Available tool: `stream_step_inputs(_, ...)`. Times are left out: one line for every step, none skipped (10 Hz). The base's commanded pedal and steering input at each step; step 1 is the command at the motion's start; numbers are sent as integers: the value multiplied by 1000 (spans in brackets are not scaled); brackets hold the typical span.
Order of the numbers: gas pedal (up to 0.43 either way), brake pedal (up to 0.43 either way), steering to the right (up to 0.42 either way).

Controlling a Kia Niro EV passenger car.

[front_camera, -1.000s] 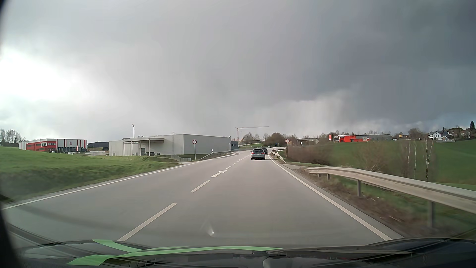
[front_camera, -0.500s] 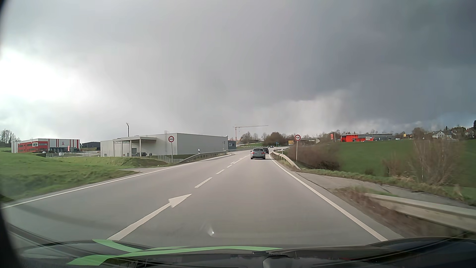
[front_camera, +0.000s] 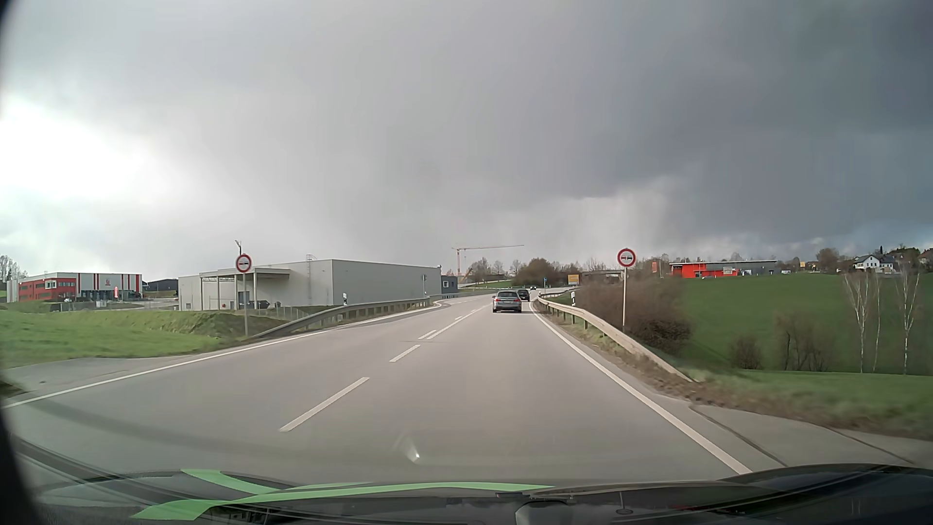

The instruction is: Follow the waypoints while adhering to traffic rules and regulations

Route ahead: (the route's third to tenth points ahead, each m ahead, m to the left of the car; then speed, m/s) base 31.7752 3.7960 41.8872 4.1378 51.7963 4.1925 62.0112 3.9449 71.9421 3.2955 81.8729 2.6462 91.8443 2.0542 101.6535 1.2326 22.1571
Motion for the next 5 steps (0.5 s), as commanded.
stream_step_inputs(177, 0, 0)
stream_step_inputs(177, 0, 0)
stream_step_inputs(177, 0, 0)
stream_step_inputs(177, 0, 0)
stream_step_inputs(177, 0, 0)
